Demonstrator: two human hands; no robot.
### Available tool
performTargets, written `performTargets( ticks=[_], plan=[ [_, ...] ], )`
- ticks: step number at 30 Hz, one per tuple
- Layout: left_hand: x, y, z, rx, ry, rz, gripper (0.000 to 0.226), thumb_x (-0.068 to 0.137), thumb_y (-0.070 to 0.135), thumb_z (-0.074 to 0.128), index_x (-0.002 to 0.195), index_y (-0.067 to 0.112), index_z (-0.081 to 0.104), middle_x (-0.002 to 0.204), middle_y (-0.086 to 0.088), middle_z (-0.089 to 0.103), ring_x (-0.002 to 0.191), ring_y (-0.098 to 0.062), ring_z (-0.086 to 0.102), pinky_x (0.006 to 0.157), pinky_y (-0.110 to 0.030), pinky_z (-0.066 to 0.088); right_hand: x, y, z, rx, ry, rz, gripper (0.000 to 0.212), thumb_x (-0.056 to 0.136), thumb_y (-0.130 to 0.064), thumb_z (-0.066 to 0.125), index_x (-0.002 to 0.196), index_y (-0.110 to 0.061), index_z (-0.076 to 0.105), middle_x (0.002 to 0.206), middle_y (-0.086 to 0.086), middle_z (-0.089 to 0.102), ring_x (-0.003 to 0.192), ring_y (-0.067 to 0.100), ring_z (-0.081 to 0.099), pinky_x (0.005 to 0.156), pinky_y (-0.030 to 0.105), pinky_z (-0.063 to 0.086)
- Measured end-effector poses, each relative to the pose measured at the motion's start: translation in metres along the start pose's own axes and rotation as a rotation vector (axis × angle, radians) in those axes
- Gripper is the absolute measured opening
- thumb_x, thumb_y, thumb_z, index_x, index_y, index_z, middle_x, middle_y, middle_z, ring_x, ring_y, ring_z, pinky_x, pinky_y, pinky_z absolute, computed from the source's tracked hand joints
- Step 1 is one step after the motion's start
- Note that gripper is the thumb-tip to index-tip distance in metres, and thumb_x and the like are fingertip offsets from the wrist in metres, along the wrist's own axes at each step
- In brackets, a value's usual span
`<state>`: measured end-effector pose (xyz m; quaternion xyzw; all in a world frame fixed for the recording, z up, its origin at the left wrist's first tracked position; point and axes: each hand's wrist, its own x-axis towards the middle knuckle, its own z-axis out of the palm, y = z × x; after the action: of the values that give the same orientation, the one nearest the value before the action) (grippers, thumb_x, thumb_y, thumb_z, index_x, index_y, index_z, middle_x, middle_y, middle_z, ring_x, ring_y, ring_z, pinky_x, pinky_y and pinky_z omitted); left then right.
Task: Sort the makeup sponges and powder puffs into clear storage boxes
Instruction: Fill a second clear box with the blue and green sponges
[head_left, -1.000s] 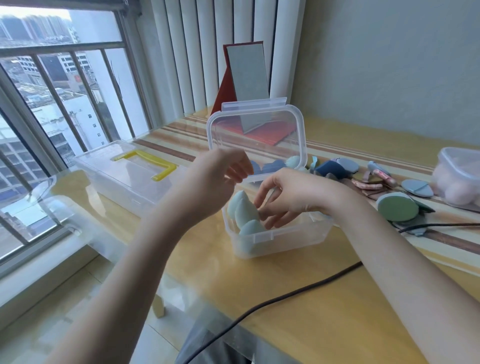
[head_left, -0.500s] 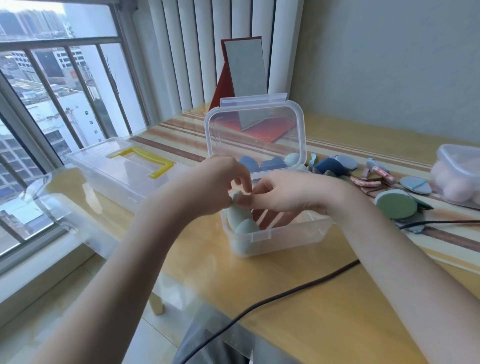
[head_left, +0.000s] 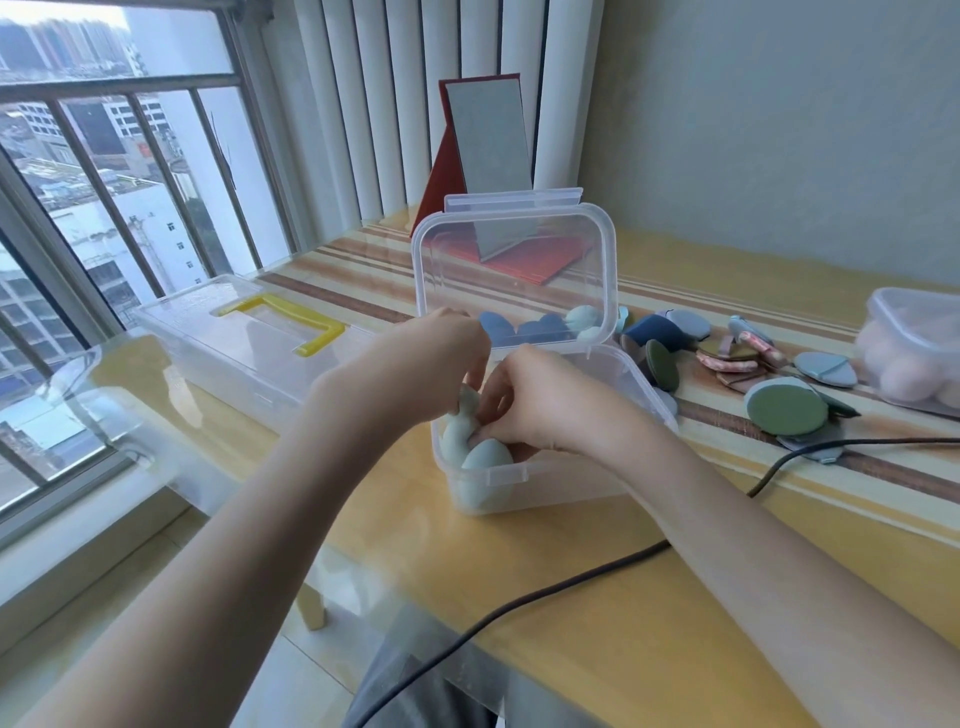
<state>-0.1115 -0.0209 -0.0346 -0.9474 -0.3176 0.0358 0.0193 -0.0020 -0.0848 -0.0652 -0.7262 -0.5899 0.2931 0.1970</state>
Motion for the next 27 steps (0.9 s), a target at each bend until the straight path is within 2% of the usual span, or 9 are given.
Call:
performTargets(
  ticks=[4,7,9,12,16,19,22,24,27],
  plan=[
    [0.000,-0.002,-0.002,-0.038,0.000,0.023,0.027,0.087,0.006,0.058,0.111,0.017,0.063,0.100,0.000,0.052,0.089,-0.011,0.036,0.077,-0.022,0.035,-0.003,0.001,-0.006,0.064,-0.016,-0.015,0.018,0.077,-0.015,0.079,0.078,-0.014,0.061,0.085,0.012,0.070,0.076,0.026,0.071,0.074,0.040,0.061],
    [-0.006,-0.005,-0.009,-0.197,0.043,-0.011,0.042,0.084,-0.008,0.043,0.112,0.017,0.062,0.103,0.001,0.059,0.088,-0.012,0.046,0.079,-0.024,0.042,-0.006,0.006,-0.025,0.198,-0.137,-0.002,0.010,0.082,-0.007,0.074,0.088,-0.011,0.067,0.085,0.011,0.073,0.074,0.019,0.073,0.071,0.032,0.061],
    [-0.010,-0.008,-0.011,-0.252,0.119,-0.035,0.045,0.083,-0.012,0.042,0.110,0.017,0.064,0.102,0.001,0.061,0.090,-0.014,0.053,0.079,-0.025,0.045,-0.009,0.009,-0.040,0.193,-0.139,-0.012,0.010,0.086,-0.004,0.069,0.091,-0.013,0.070,0.084,0.007,0.075,0.074,0.015,0.074,0.071,0.030,0.061],
    [-0.013,-0.009,-0.013,-0.294,0.186,-0.022,0.039,0.085,-0.010,0.046,0.106,0.016,0.066,0.100,0.001,0.063,0.090,-0.014,0.056,0.080,-0.025,0.046,-0.014,0.012,-0.054,0.164,-0.163,-0.015,0.004,0.087,-0.011,0.069,0.089,-0.013,0.071,0.082,0.006,0.076,0.077,0.018,0.074,0.075,0.035,0.061],
    [-0.018,-0.009,-0.012,-0.317,0.057,0.058,0.030,0.081,0.006,0.068,0.106,0.022,0.068,0.100,0.009,0.065,0.088,-0.007,0.058,0.078,-0.020,0.046,-0.021,0.006,-0.048,0.107,-0.357,0.004,0.024,0.080,-0.029,0.077,0.098,-0.016,0.068,0.086,0.006,0.076,0.077,0.018,0.074,0.067,0.026,0.060],
    [-0.020,-0.009,-0.009,-0.311,-0.045,0.064,0.035,0.073,0.015,0.078,0.106,0.025,0.069,0.100,0.013,0.065,0.088,-0.004,0.058,0.077,-0.020,0.045,-0.019,0.003,-0.039,0.072,-0.325,-0.041,0.021,0.076,-0.017,0.081,0.094,-0.020,0.070,0.088,0.006,0.075,0.074,0.015,0.074,0.063,0.021,0.057],
    [-0.015,-0.009,-0.005,-0.269,-0.038,0.053,0.036,0.070,0.016,0.081,0.103,0.025,0.072,0.087,0.017,0.061,0.078,0.001,0.054,0.067,-0.012,0.038,-0.017,0.002,-0.031,0.080,-0.323,-0.063,0.020,0.078,-0.006,0.077,0.090,-0.020,0.072,0.087,0.004,0.073,0.075,0.014,0.072,0.062,0.020,0.056],
    [-0.013,-0.008,-0.002,-0.265,-0.013,0.044,0.031,0.068,0.016,0.082,0.097,0.025,0.074,0.073,0.019,0.055,0.067,0.004,0.050,0.054,-0.004,0.035,-0.017,0.000,-0.027,0.120,-0.329,-0.078,0.018,0.078,-0.008,0.077,0.088,-0.023,0.072,0.086,0.003,0.071,0.070,0.012,0.071,0.059,0.017,0.053],
    [-0.011,-0.008,0.002,-0.257,0.027,0.040,0.023,0.069,0.017,0.082,0.090,0.025,0.074,0.065,0.020,0.050,0.062,0.006,0.046,0.050,-0.004,0.035,-0.019,-0.003,-0.025,0.163,-0.337,-0.106,0.017,0.077,-0.017,0.079,0.086,-0.030,0.073,0.085,0.001,0.069,0.067,0.007,0.068,0.056,0.014,0.051]
  ],
)
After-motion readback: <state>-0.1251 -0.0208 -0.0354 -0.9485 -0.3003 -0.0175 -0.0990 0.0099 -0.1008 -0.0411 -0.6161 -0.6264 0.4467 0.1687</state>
